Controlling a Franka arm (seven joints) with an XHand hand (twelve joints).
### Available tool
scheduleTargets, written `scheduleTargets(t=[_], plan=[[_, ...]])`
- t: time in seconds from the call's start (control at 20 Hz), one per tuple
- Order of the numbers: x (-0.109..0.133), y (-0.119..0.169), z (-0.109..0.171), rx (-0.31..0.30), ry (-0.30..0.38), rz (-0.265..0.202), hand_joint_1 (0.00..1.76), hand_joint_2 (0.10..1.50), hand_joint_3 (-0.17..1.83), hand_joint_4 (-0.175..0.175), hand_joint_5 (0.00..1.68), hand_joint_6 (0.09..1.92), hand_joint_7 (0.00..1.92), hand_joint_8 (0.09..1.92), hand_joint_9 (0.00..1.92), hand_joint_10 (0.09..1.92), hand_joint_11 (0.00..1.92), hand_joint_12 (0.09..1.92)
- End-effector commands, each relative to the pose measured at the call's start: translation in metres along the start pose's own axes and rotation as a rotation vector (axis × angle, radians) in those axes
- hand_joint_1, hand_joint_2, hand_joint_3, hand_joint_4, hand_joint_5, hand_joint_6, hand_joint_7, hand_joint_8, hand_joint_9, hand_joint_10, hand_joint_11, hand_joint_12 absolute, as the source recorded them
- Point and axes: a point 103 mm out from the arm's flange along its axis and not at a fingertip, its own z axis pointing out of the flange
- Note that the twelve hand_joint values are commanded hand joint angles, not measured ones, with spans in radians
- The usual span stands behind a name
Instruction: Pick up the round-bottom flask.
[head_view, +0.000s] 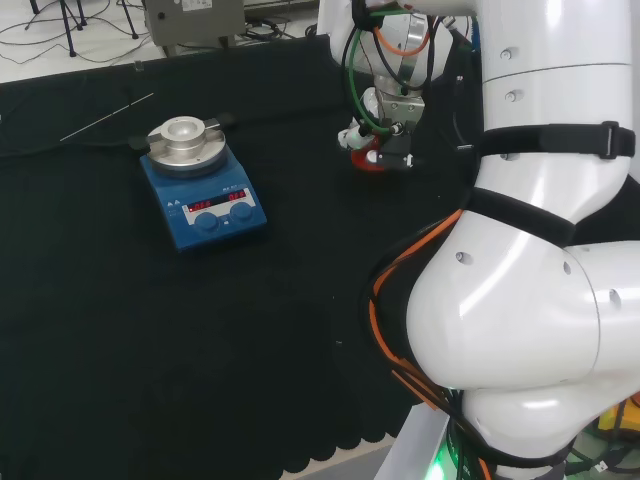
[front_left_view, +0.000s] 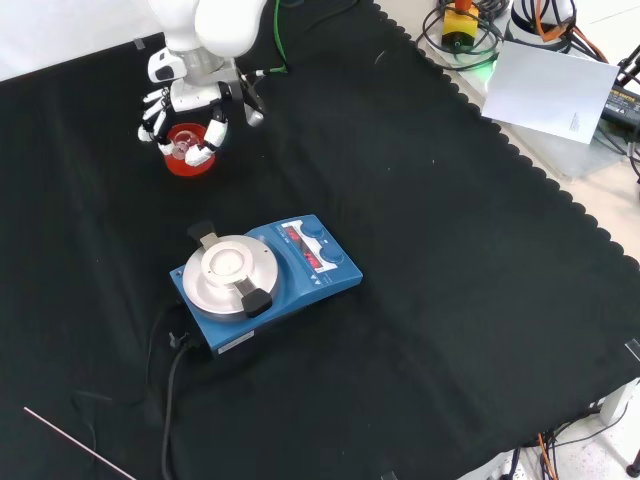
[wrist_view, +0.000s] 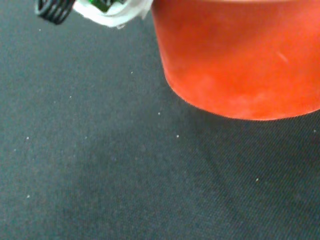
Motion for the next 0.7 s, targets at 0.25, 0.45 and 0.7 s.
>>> scheduleTargets(t=[0.25,0.45,0.7], plan=[[0.002,-0.005,-0.016,-0.055,-0.001,0.007,1.1,0.84,0.41,0.13,1.15,0.79,0.47,0.64,0.66,0.62,0.27,1.3],[0.006,-0.011,-0.031,-0.067,0.005,0.0,1.1,0.83,0.42,0.123,1.15,0.8,0.48,0.64,0.67,0.61,0.29,1.3],[0.016,-0.018,-0.037,-0.061,0.0,0.0,1.1,0.82,0.44,0.116,1.15,0.81,0.48,0.64,0.68,0.6,0.3,1.29]])
